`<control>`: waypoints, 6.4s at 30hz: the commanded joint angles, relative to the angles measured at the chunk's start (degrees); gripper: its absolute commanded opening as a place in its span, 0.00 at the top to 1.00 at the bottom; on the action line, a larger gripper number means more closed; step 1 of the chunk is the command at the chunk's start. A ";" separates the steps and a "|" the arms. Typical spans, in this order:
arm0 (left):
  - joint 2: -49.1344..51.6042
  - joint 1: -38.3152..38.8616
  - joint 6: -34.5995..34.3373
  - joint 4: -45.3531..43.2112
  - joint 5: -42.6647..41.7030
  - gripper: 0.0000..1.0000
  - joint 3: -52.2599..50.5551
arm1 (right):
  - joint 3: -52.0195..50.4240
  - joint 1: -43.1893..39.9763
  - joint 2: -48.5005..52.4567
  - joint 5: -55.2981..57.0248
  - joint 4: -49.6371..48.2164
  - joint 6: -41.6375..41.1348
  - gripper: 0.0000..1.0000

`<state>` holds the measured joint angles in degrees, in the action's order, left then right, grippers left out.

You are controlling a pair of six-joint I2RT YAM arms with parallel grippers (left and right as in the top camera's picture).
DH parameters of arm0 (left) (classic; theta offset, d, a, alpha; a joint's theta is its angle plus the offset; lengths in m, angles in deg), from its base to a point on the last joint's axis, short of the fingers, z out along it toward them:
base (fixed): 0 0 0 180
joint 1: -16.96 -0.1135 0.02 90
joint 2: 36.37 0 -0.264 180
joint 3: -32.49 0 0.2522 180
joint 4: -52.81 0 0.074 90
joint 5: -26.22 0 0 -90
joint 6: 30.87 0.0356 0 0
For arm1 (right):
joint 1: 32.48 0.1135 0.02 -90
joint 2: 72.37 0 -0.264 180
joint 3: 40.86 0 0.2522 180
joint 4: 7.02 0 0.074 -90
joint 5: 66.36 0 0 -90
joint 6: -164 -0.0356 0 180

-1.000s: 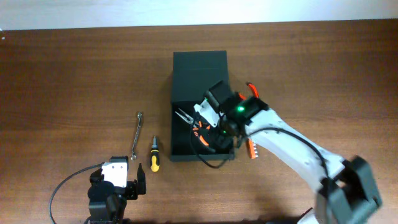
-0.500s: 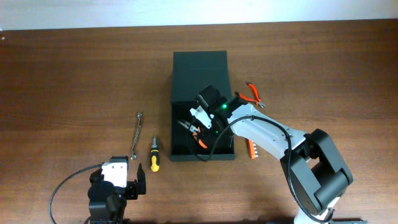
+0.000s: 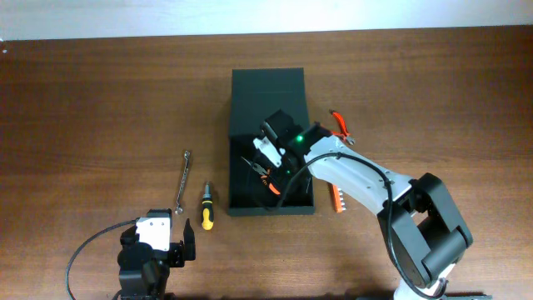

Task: Pack container
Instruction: 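Lift pliers with right gripper and lower them into green box, then move right gripper to orange socket rail and grasp it, then carry socket rail with right gripper and drop it into box, then move right gripper to red cutting pliers and grasp them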

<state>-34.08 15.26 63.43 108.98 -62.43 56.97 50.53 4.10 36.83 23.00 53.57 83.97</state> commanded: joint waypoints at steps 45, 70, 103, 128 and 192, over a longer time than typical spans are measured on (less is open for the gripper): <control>-0.39 -0.35 -0.57 -0.17 -0.07 0.01 -0.28 | -24.22 -11.98 -13.66 5.86 -5.88 -32.13 0.12; -0.37 -0.35 -0.57 -0.17 -0.07 0.01 -0.28 | -27.74 -19.93 -12.02 -0.63 -10.08 -28.87 0.21; -0.39 -0.35 -0.57 -0.17 -0.07 0.01 -0.28 | -26.32 -20.06 -12.09 -0.66 -10.60 -28.85 0.79; -0.37 -0.35 -0.57 -0.17 -0.07 0.01 -0.28 | 4.22 -13.57 -12.11 -6.21 7.67 -6.88 0.80; -0.39 -0.35 -0.57 -0.17 -0.07 0.01 -0.28 | 32.44 -30.53 20.72 -1.68 17.49 -14.69 0.08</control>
<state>-34.08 15.26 63.38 108.96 -62.43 56.95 81.72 -27.51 55.92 21.16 70.88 68.45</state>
